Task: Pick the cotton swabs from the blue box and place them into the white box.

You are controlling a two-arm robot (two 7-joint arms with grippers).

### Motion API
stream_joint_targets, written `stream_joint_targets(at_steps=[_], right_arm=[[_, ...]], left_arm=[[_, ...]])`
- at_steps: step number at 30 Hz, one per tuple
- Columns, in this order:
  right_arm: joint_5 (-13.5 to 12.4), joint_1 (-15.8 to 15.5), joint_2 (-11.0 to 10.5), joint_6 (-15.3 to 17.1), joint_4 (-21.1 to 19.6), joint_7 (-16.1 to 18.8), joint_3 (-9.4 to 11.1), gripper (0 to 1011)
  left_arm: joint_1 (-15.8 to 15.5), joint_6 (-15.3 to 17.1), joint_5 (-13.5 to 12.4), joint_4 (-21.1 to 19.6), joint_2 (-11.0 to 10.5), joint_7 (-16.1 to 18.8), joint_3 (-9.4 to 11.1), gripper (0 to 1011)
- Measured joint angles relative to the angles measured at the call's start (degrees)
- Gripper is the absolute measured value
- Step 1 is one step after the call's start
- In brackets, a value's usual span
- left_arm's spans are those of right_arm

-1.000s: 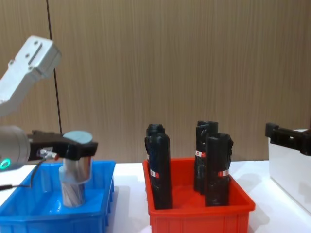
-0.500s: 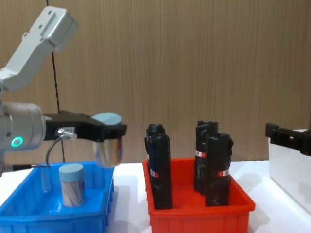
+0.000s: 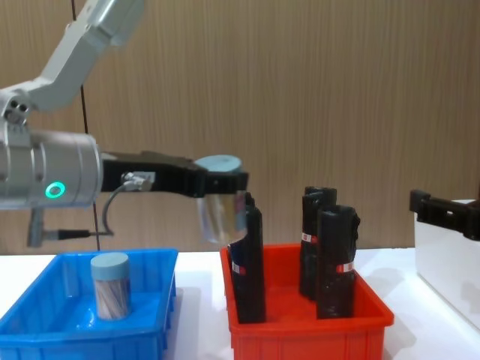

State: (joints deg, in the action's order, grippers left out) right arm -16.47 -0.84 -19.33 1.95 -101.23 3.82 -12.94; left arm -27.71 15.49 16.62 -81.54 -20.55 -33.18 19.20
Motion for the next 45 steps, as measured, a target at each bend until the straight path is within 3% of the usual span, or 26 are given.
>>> stream_joint_targets(at_steps=[10, 25, 33, 45], right_arm=[[0.00, 0.00, 0.00, 0.00, 0.00, 0.00, 0.00, 1002], [0.00, 0.09, -0.03, 0.00, 0.05, 0.52, 0.06, 1001], [-0.09, 1.03, -0.43, -0.23, 1.06, 4.31, 0.31, 1002], [-0.82, 3.67, -0.99, -1.00, 3.80, 13.93, 0.52, 1002]], left_arm=[[-4.58, 0.60, -0.96, 4.07, 1.95, -7.76, 0.76, 669], [-7.94, 1.12, -1.95, 7.17, 3.43, -12.87, 1.36, 669], [-8.65, 1.22, -2.12, 7.81, 3.74, -13.92, 1.47, 669], [-9.16, 1.30, -2.25, 8.27, 3.96, -14.71, 1.56, 669]])
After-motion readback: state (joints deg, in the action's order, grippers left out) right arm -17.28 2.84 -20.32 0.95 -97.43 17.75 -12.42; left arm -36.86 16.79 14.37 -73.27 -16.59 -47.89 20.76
